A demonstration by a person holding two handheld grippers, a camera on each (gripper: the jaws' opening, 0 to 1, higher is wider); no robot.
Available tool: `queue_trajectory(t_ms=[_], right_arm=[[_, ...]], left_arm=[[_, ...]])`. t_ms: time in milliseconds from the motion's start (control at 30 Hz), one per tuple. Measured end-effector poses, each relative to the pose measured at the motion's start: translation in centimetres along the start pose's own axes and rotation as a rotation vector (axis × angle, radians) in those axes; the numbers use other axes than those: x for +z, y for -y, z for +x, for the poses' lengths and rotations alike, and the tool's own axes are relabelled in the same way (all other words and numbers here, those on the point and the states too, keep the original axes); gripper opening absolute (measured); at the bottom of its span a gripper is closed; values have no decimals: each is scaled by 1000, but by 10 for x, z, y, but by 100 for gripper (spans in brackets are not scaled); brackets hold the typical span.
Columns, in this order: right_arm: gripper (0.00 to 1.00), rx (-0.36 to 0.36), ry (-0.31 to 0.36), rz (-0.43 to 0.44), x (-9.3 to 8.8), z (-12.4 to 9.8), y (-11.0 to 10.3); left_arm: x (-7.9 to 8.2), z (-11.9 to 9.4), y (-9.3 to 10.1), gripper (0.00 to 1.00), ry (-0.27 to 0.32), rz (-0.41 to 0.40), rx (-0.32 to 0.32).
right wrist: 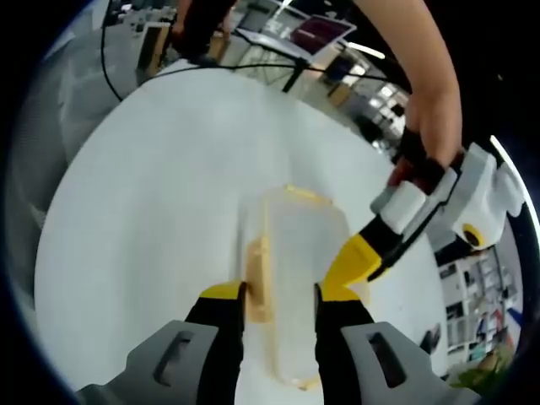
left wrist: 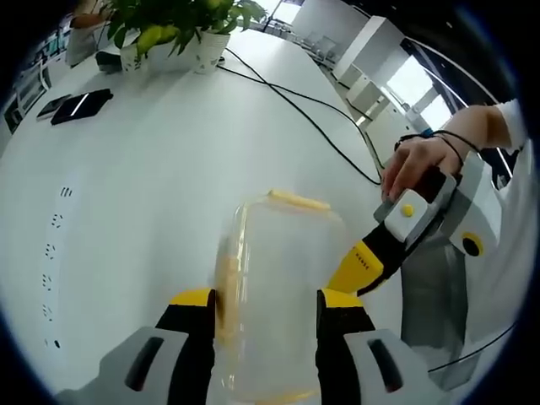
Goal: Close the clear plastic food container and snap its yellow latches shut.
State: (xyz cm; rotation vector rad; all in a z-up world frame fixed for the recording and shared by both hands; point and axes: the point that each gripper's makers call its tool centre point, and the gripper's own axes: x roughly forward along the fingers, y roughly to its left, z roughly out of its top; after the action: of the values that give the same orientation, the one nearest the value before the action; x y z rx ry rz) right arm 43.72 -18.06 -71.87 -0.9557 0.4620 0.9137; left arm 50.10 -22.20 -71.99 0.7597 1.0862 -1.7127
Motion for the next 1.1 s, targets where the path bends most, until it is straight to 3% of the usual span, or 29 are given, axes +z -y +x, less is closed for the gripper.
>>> queue_trajectory(t_ms=[267,400,533,733,1100], right_arm=[[29,-12,8,27,0,0,0],[31,1,22,116,0,-1,1],[37,17,26,149,-4,0,3],[34,56,57,187,-1,0,11],[34,83,62,140,0,3,7]], left_arm=[[-6,-3,2,44,27,31,-17],[-7,-2,1,48,29,57,-21],[-4,0,3,49,32,91,-16],[0,3,3,51,33,114,-10],[0,6,4,54,21,71,-19]])
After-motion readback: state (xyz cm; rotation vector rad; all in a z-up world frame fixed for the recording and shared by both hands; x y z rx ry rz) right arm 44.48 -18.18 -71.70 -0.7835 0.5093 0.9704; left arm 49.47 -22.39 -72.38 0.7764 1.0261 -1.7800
